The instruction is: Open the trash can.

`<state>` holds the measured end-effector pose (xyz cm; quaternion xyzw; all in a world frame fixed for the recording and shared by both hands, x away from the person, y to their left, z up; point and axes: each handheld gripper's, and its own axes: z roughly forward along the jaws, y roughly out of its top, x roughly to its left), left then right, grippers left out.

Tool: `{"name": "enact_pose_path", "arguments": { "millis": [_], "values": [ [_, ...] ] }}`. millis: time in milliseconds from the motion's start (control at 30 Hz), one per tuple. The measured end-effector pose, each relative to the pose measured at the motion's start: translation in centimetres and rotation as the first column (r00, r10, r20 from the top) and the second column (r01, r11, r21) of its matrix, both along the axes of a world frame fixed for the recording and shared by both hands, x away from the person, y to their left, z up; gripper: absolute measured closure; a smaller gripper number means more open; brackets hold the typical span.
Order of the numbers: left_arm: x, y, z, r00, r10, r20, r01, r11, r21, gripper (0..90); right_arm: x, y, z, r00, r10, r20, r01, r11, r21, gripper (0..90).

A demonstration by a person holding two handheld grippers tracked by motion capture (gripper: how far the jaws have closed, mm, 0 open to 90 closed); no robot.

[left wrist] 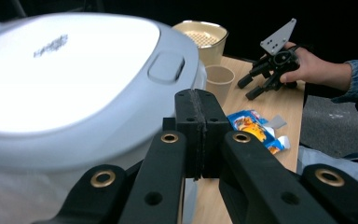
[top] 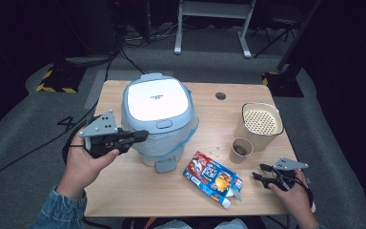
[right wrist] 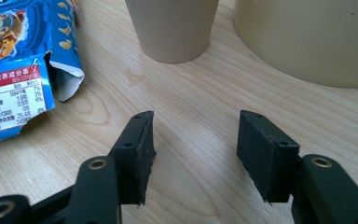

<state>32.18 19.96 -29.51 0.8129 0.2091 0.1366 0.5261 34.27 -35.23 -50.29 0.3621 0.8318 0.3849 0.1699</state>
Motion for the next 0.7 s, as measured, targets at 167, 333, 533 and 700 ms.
{"name": "enact_pose_path", "arguments": {
  "millis": [167, 333, 533, 700],
  "values": [
    [1.7, -1.6, 0.9, 0.9998, -0.018, 0.002, 0.018, 0.9996, 0.023, 89.7, 0.0, 0.0, 0.0, 1.0, 0.0, 0.0, 0.0, 1.0, 0.0, 46.3],
    [2.8, -2.3, 0.7, 0.9997, -0.021, -0.01, 0.021, 0.9998, 0.0, 89.8, 0.0, 0.0, 0.0, 1.0, -0.001, 0.002, 0.001, 1.0, 0.001, 46.5],
    [3.8, -3.5, 0.6, 0.9997, -0.015, -0.018, 0.015, 0.9999, -0.005, 89.8, 0.0, 0.0, 0.0, 1.0, 0.0, 0.001, 0.0, 1.0, 0.001, 46.5],
    [4.2, -4.0, 0.6, 0.9995, -0.007, -0.03, 0.007, 1.0, -0.005, 90.0, 0.0, 0.0, 0.0, 1.0, 0.0, 0.0, 0.0, 1.0, 0.002, 46.5]
  ]
}}
